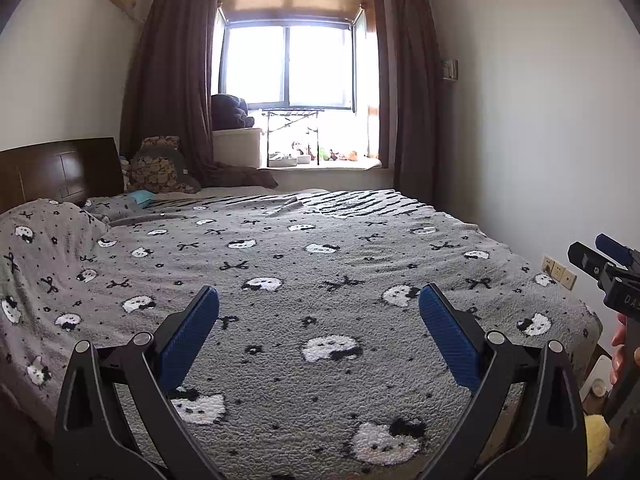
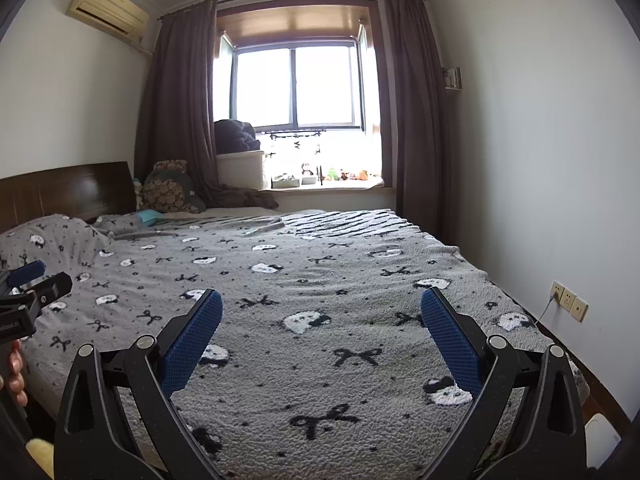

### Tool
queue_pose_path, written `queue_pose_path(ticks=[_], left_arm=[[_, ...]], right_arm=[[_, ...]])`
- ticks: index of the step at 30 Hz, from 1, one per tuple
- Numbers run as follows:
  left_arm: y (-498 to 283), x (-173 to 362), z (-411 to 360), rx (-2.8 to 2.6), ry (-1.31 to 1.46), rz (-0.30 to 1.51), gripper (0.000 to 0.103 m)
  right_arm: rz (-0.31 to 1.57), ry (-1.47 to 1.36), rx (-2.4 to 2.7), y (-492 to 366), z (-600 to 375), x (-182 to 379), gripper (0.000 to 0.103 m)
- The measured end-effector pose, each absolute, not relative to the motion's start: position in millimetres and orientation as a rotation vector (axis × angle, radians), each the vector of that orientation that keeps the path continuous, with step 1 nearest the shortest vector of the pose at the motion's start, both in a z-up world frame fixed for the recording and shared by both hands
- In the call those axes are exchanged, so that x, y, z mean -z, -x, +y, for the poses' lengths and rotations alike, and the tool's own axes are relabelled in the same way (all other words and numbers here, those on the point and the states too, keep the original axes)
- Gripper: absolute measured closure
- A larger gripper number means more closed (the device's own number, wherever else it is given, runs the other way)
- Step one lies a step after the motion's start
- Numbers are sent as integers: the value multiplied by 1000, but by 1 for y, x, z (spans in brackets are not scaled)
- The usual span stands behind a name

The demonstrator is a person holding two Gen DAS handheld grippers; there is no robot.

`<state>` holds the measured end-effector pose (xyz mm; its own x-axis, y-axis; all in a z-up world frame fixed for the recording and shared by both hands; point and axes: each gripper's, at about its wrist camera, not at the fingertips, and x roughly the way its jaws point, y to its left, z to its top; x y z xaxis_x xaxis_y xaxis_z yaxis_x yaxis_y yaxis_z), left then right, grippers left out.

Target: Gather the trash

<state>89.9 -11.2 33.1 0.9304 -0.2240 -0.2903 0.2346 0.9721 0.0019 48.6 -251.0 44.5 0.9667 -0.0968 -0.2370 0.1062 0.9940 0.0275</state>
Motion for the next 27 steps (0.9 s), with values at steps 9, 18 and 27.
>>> queue_pose_path(ticks=[9, 18, 27], left_arm=[[-90, -33, -9, 228, -34, 291, 8], [-90, -34, -8, 224, -35, 290, 8], [-90, -35, -7, 224, -37, 290, 8]], right_arm=[[238, -40, 103, -49, -251, -44, 3], [237, -48, 95, -48, -249, -47, 3], [239, -50, 92, -47, -248, -47, 3]])
